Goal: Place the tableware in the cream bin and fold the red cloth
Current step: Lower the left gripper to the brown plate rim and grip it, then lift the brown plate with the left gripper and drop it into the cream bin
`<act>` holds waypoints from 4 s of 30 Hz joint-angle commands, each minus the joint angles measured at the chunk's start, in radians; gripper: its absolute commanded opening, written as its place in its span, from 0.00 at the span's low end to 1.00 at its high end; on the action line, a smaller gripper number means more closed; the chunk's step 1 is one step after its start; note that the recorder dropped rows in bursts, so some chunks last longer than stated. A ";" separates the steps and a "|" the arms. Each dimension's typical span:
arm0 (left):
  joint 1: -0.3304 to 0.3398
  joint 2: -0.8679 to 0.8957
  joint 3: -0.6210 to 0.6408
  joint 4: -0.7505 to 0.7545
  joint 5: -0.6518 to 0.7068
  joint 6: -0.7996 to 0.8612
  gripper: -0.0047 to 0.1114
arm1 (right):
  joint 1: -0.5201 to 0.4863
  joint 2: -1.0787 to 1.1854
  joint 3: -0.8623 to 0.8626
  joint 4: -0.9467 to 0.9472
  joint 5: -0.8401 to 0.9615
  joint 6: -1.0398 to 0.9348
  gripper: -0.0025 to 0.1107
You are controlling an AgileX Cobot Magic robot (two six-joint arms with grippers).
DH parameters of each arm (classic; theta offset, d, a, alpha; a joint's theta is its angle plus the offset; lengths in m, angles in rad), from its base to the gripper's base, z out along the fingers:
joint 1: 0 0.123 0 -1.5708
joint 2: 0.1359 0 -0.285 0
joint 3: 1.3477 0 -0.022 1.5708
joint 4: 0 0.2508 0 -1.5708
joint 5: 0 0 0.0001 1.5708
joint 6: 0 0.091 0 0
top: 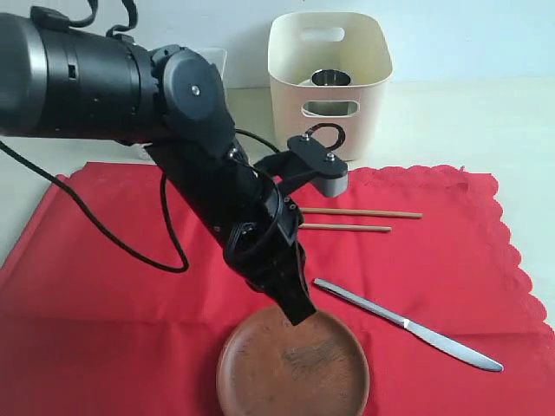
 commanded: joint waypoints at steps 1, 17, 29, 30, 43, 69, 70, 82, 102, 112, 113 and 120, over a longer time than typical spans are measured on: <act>-0.005 0.038 0.002 -0.010 -0.014 0.001 0.08 | 0.002 -0.004 0.005 0.001 -0.007 -0.001 0.02; -0.005 0.117 0.002 0.100 -0.172 0.003 0.52 | 0.002 -0.004 0.005 0.001 -0.007 -0.001 0.02; -0.005 0.212 0.002 0.127 -0.198 0.005 0.51 | 0.002 -0.004 0.005 0.001 -0.007 -0.001 0.02; -0.005 0.213 0.002 0.127 -0.197 0.005 0.49 | 0.002 -0.004 0.005 0.001 -0.007 -0.001 0.02; -0.003 0.206 0.002 0.127 -0.113 0.029 0.04 | 0.002 -0.004 0.005 0.001 -0.005 -0.001 0.02; 0.188 0.036 -0.010 -0.186 -0.058 0.028 0.04 | 0.002 -0.004 0.005 0.001 -0.005 -0.001 0.02; 0.193 0.038 -0.010 -0.190 -0.058 0.028 0.04 | 0.002 -0.004 0.005 0.001 -0.005 -0.001 0.02; 0.198 0.153 -0.010 -0.376 -0.081 0.004 0.04 | 0.002 -0.004 0.005 0.001 -0.005 -0.001 0.02; 0.198 0.260 -0.010 -0.416 -0.063 0.004 0.37 | 0.002 -0.004 0.005 0.001 -0.005 -0.001 0.02; 0.183 0.260 -0.010 -0.434 -0.015 0.042 0.13 | 0.002 -0.004 0.005 0.001 -0.005 -0.001 0.02; 0.183 0.260 -0.010 -0.436 -0.015 0.042 0.04 | 0.002 -0.004 0.005 0.001 -0.007 -0.001 0.02; 0.201 0.178 -0.010 -0.556 0.085 0.060 0.04 | 0.002 -0.004 0.005 0.001 -0.006 -0.001 0.02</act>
